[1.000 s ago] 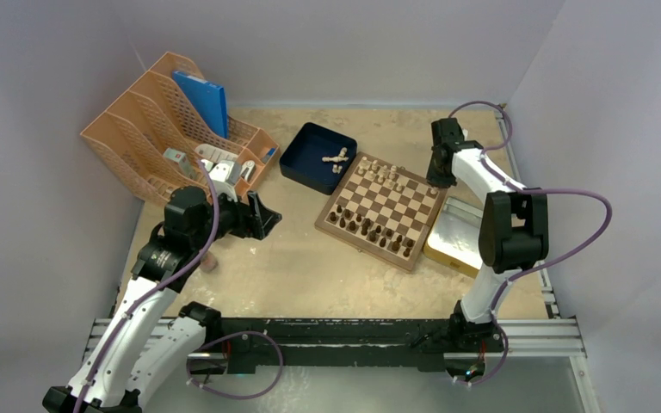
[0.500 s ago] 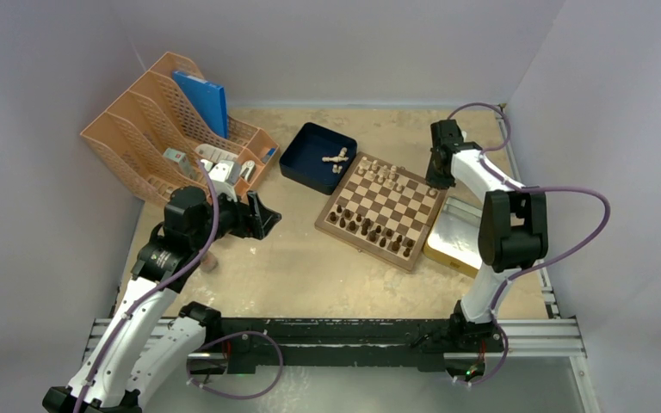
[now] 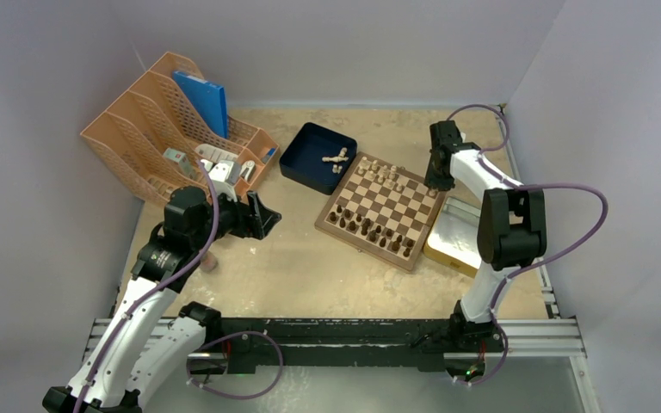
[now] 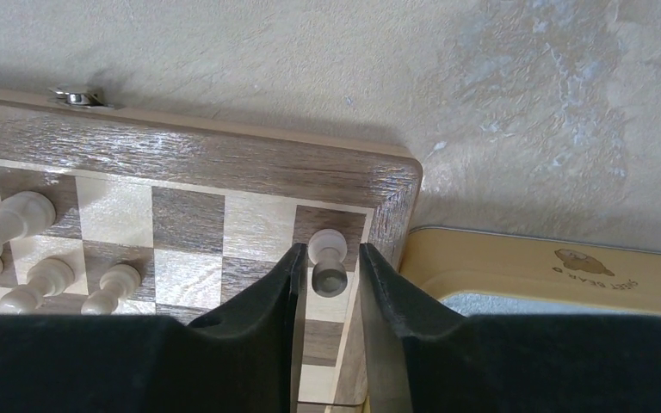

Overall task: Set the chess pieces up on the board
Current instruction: Place the chess piece on the chessboard.

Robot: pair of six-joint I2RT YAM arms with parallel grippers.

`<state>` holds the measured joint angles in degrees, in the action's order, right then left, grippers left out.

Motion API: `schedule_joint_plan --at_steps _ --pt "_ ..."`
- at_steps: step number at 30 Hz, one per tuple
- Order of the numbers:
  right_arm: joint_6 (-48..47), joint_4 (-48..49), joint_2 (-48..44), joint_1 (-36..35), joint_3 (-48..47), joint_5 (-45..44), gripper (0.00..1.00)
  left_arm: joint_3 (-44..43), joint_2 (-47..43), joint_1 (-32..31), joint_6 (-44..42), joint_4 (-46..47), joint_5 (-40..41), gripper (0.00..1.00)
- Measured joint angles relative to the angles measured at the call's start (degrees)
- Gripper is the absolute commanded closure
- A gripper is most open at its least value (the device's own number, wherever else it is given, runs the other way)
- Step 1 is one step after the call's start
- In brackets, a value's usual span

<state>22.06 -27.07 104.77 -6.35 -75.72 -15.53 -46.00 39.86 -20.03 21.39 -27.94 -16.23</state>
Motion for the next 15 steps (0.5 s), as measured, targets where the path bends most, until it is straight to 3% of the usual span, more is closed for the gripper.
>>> schedule_joint_plan --at_steps 6,15 --pt "0.07 -0.13 0.0 0.0 -0.09 -0.9 0.63 0.0 0.02 0.0 0.0 0.0 0.0 0.23" --pt "0.48 -2.25 -0.92 -0.55 -4.55 -3.15 0.65 0.0 0.07 0.0 0.0 0.0 0.04 0.23"
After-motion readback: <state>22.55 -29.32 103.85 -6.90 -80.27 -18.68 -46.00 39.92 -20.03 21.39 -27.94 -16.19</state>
